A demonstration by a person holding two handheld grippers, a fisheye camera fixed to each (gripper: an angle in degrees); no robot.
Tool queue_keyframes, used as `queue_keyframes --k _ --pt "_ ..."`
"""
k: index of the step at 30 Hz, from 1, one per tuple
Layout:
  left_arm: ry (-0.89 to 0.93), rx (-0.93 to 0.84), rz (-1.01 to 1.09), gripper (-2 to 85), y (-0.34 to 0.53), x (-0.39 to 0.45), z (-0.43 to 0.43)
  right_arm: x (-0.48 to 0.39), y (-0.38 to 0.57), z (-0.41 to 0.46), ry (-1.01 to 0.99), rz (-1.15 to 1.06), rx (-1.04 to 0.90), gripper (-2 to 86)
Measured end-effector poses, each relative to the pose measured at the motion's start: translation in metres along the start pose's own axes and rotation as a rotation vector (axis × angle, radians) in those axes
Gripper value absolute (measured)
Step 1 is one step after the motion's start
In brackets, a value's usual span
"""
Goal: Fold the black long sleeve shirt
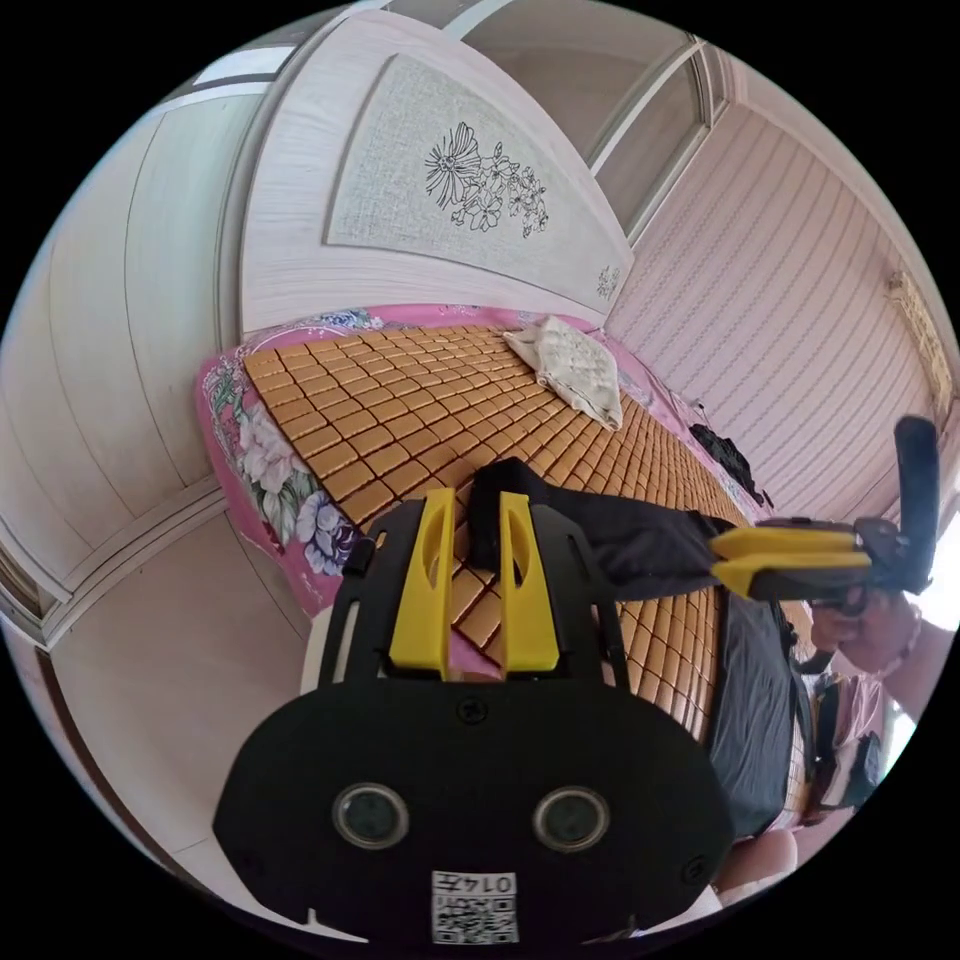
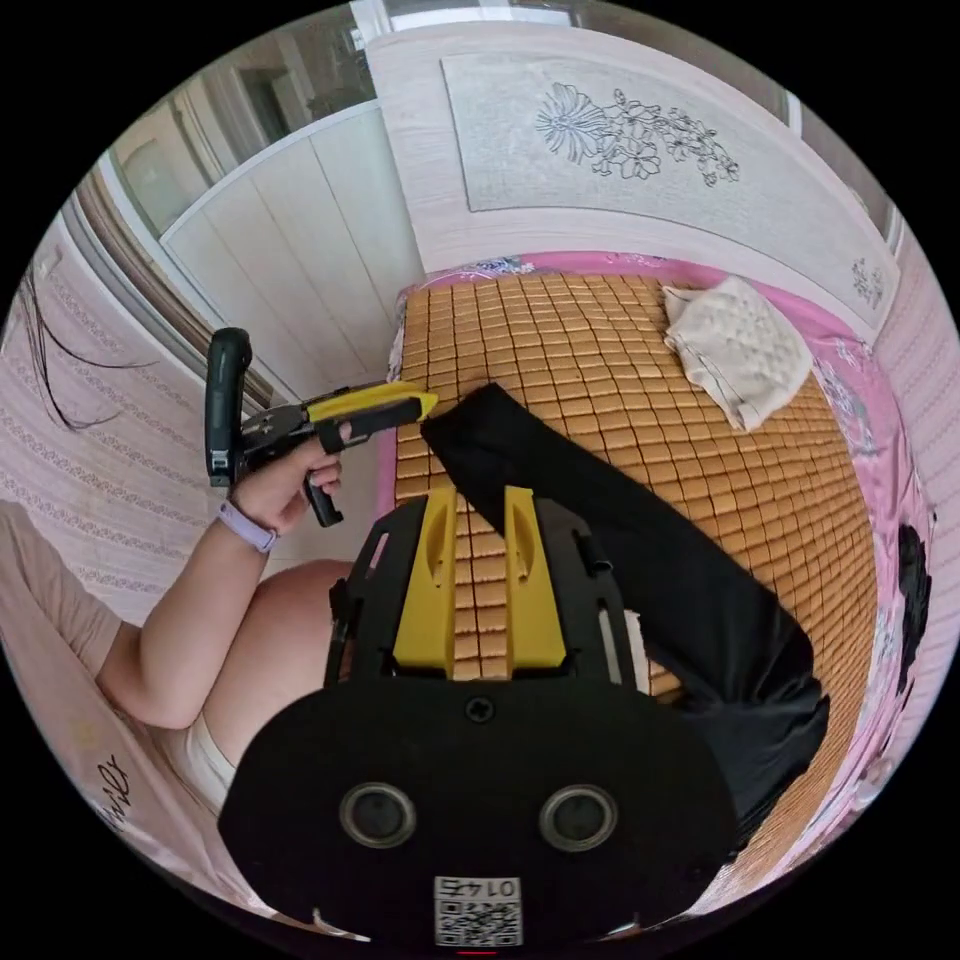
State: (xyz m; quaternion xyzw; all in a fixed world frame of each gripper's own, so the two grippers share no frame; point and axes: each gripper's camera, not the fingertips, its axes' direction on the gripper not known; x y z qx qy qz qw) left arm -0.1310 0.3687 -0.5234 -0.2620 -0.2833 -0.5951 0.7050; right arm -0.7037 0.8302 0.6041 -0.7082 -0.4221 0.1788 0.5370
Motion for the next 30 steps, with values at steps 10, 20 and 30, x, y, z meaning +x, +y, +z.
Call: queue_keyframes --k 10,20,30 --pt "0.015 -0.184 0.028 6.8 -0.008 -0.003 0.03 0.012 -0.119 0.111 0.046 -0.031 -0.134 10.8" --pt "0.075 -0.138 0.156 -0.1 -0.007 0.044 0.023 0.077 -0.073 0.058 -0.12 0.112 -0.05 0.7" --pt "0.531 0.35 0.686 -0.2 0.019 0.285 -0.102 0.097 0.208 -0.25 0.125 0.251 0.478 1.0"
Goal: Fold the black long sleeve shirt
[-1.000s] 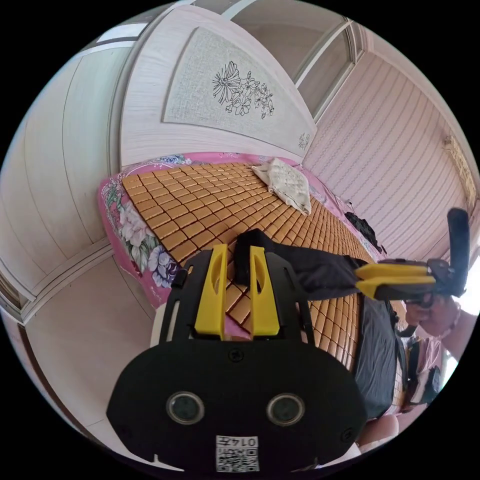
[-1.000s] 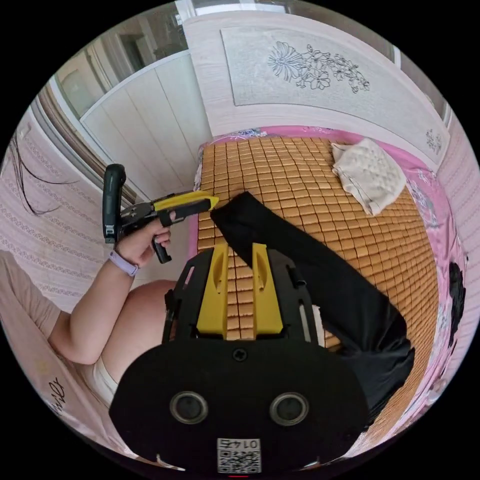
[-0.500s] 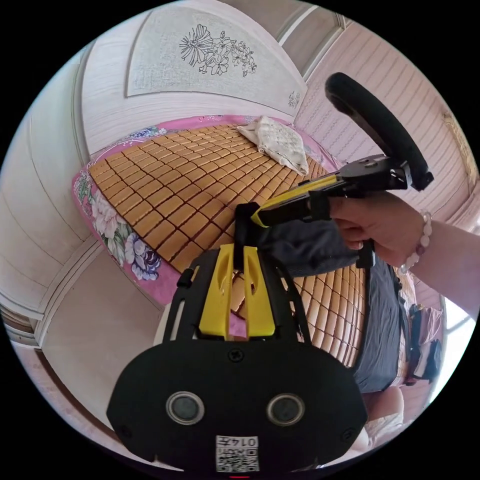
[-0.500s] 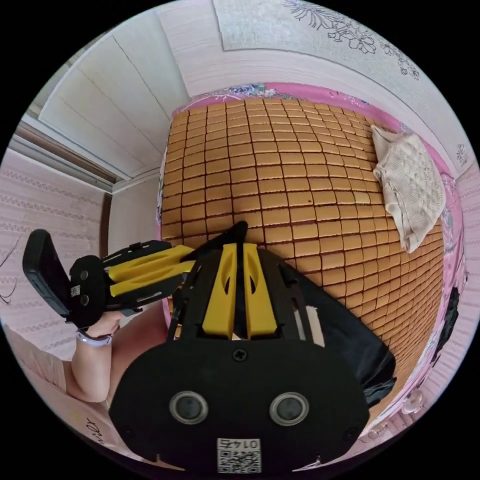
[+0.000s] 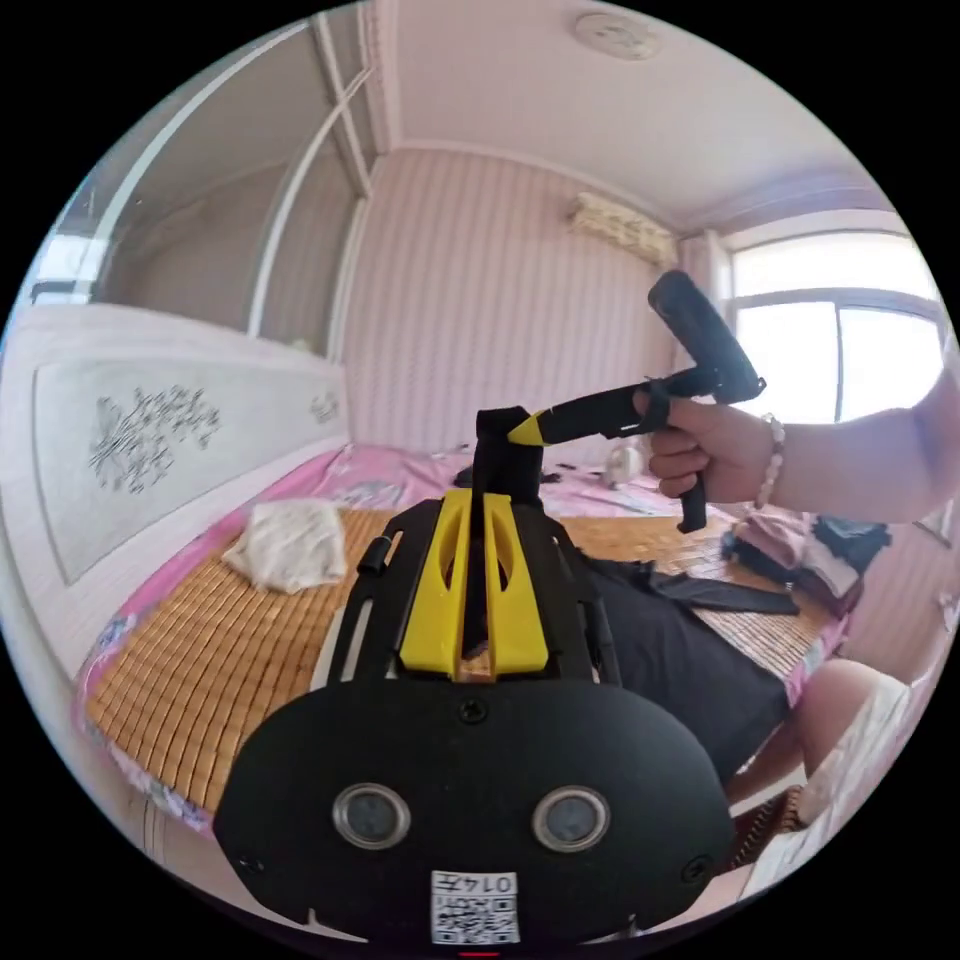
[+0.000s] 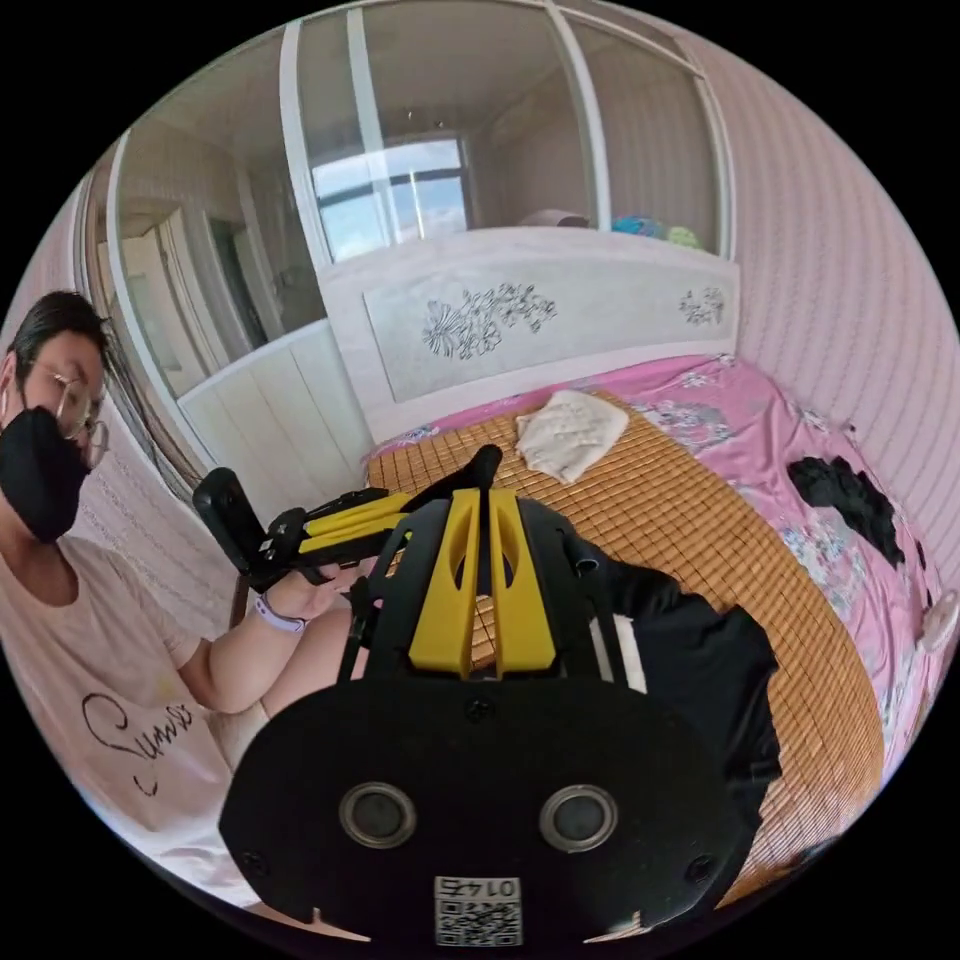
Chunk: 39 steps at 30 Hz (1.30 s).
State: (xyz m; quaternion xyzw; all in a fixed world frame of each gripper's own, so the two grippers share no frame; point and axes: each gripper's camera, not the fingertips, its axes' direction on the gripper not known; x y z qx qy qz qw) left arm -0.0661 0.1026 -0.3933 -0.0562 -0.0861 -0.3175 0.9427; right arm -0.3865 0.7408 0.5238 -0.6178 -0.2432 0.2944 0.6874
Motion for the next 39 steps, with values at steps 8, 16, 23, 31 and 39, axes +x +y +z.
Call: queue_keyframes --k 8,16,23,31,39 --pt "0.633 -0.234 0.162 4.2 0.01 0.208 0.066 0.019 0.313 -0.169 0.305 0.604 -0.04 6.7" --pt "0.674 -0.574 0.241 4.6 0.083 0.293 0.105 0.035 0.457 -0.159 0.272 0.857 -0.058 8.4" --pt "0.434 -0.661 0.245 4.5 0.095 0.266 0.147 0.081 0.432 -0.122 0.205 0.675 -0.077 8.1" --pt "0.176 -0.679 0.232 4.4 0.083 0.198 0.229 0.182 0.295 -0.03 0.162 0.359 -0.079 8.9" --pt "0.181 -0.765 0.331 6.0 0.101 0.19 0.329 0.294 0.19 0.105 0.116 0.387 -0.144 10.6"
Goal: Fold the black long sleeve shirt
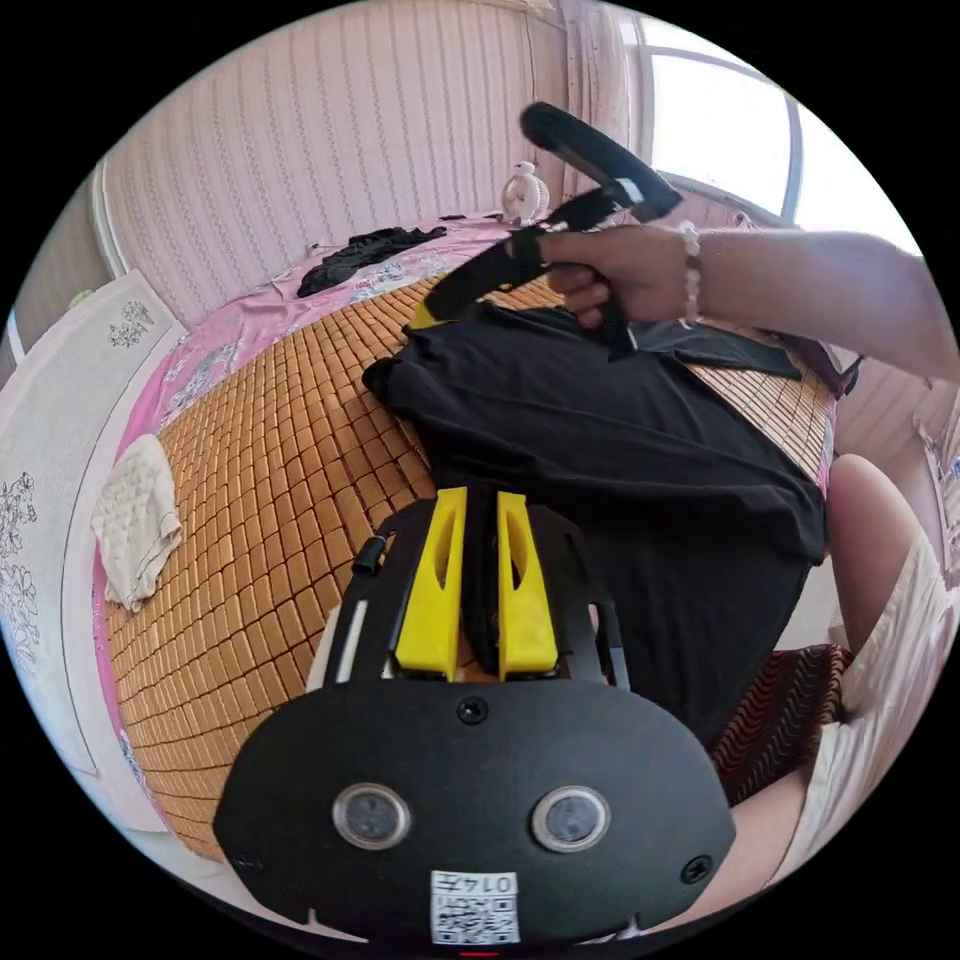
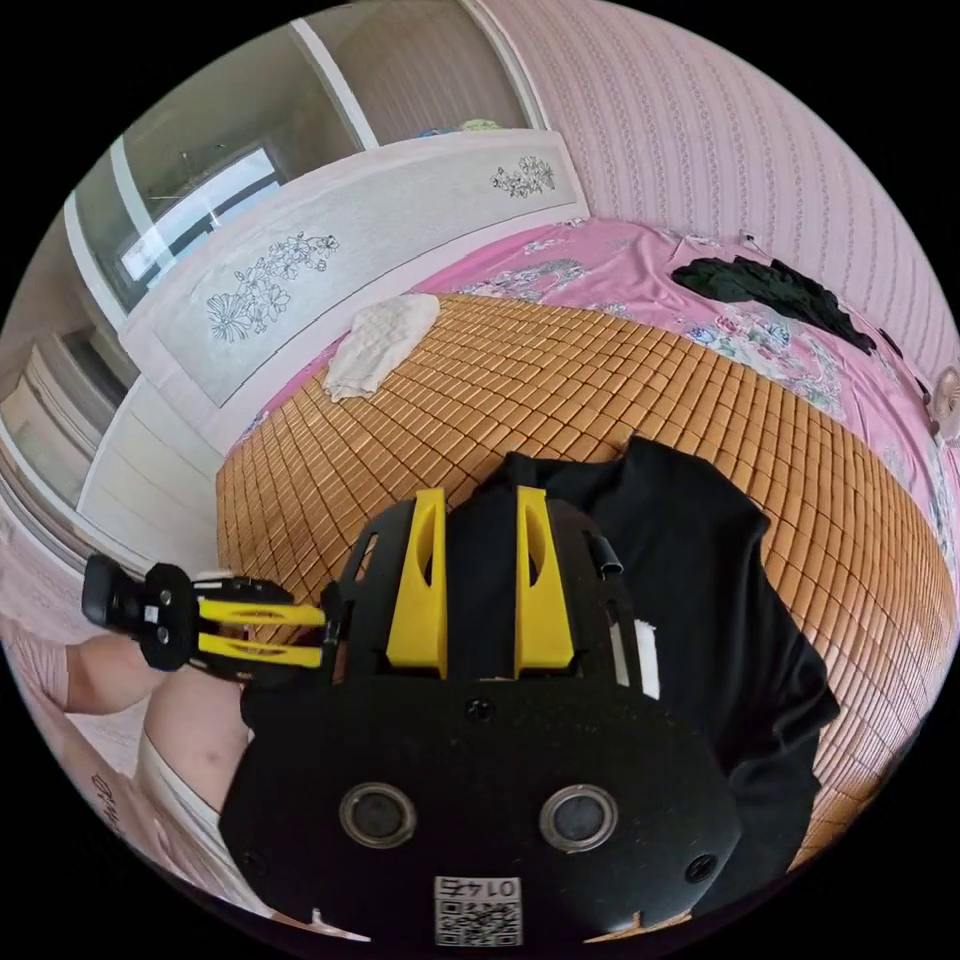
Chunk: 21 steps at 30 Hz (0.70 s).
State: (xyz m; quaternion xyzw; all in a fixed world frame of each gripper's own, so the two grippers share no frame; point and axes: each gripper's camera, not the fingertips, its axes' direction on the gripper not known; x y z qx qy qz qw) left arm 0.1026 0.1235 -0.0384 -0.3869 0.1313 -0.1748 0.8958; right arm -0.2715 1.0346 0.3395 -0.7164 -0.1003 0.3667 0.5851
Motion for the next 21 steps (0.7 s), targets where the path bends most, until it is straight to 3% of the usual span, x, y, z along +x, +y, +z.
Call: queue_keyframes --k 5,9,12,17,21 --pt "-0.031 -0.068 0.036 5.7 -0.016 -0.002 0.044 0.019 -0.035 0.07 -0.017 0.099 -0.128 8.1" --pt "-0.031 -0.064 0.072 1.0 -0.019 -0.003 0.058 0.016 -0.034 0.079 0.046 -0.019 -0.196 2.1" --pt "-0.009 -0.021 0.011 -0.4 -0.013 -0.012 0.053 0.019 -0.031 0.047 0.072 -0.072 -0.058 0.6" --pt "0.008 0.077 -0.126 -0.9 -0.001 -0.038 0.044 0.049 -0.039 0.041 0.011 0.091 -0.028 0.7" --pt "0.035 -0.035 -0.216 -0.6 0.003 -0.055 0.078 0.046 -0.035 0.048 -0.013 0.158 -0.041 2.1"
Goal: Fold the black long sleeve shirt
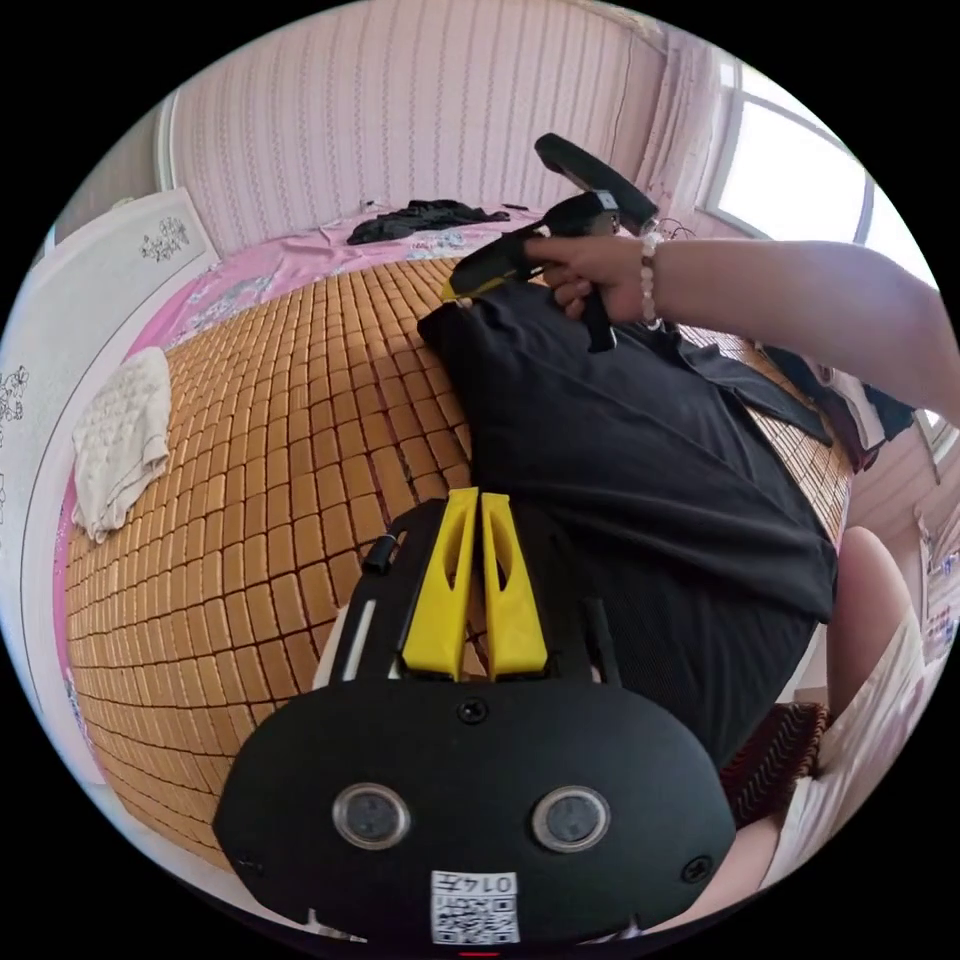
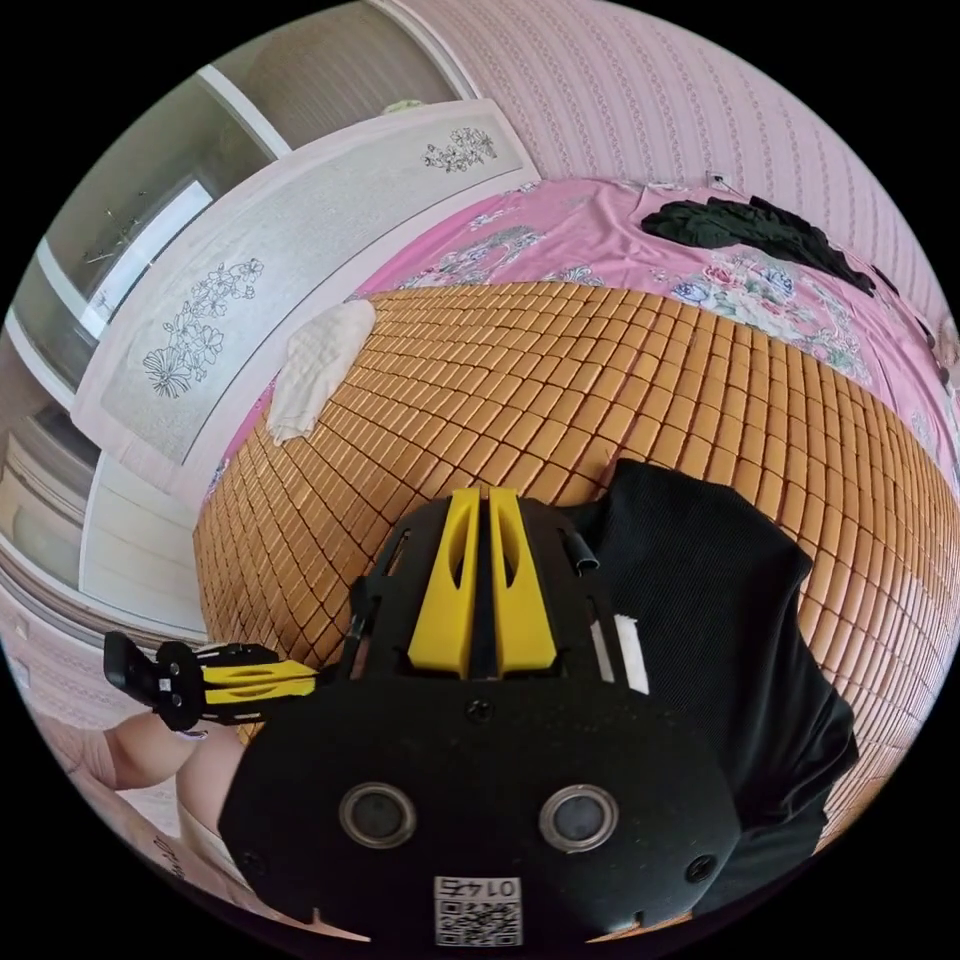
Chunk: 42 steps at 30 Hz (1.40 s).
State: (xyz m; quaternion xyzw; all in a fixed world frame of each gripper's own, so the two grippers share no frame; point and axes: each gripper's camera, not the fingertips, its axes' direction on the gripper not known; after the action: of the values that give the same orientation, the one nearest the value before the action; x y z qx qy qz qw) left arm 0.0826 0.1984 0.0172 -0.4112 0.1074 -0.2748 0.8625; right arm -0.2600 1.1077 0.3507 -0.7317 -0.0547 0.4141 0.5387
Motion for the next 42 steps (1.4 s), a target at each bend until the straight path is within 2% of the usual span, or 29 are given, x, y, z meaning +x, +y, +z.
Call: queue_keyframes --k 3,5,9,10,12,14,17,20,24,29,32,35,37,42 --pt "0.016 0.028 -0.087 0.2 0.001 -0.011 0.0 0.0 0.026 -0.041 -0.045 0.002 0.084 4.0" --pt "-0.021 0.07 -0.101 0.4 0.005 -0.012 -0.015 -0.004 0.076 -0.096 -0.056 -0.059 0.159 3.9" --pt "-0.05 0.105 0.012 0.1 0.024 0.026 -0.053 -0.015 0.192 -0.175 0.081 -0.142 0.146 5.1" --pt "-0.017 0.096 0.026 0.0 0.028 0.035 -0.055 -0.016 0.238 -0.196 0.116 -0.111 0.128 6.1" --pt "0.216 0.033 0.053 -0.4 0.041 0.079 -0.052 -0.016 0.305 -0.22 0.133 -0.013 0.087 8.9" --pt "0.355 0.015 0.096 -0.4 0.049 0.124 -0.044 -0.022 0.382 -0.242 0.125 0.101 0.01 9.7" --pt "0.423 -0.042 0.196 0.3 0.06 0.211 -0.025 -0.032 0.443 -0.262 0.125 0.208 0.009 10.0" --pt "0.434 -0.073 0.261 2.6 0.063 0.278 -0.008 -0.036 0.469 -0.269 0.082 0.286 0.069 9.8" --pt "0.272 -0.115 0.406 6.5 0.054 0.346 0.015 -0.044 0.476 -0.263 0.068 0.299 0.066 9.5" --pt "0.121 -0.253 0.623 2.2 0.056 0.398 0.059 -0.068 0.474 -0.264 0.215 0.205 -0.048 7.3" --pt "0.105 -0.279 0.643 -0.4 0.052 0.416 0.063 -0.074 0.48 -0.268 0.24 0.157 -0.075 3.7" --pt "0.133 -0.241 0.645 -0.8 0.045 0.434 0.053 -0.075 0.487 -0.285 0.197 0.165 -0.042 1.5" --pt "0.149 -0.218 0.63 -0.9 0.041 0.443 0.049 -0.076 0.49 -0.294 0.239 0.176 -0.033 1.1" --pt "0.127 -0.335 0.586 -0.7 0.036 0.462 0.089 -0.075 0.5 -0.304 0.238 0.203 -0.068 1.2"
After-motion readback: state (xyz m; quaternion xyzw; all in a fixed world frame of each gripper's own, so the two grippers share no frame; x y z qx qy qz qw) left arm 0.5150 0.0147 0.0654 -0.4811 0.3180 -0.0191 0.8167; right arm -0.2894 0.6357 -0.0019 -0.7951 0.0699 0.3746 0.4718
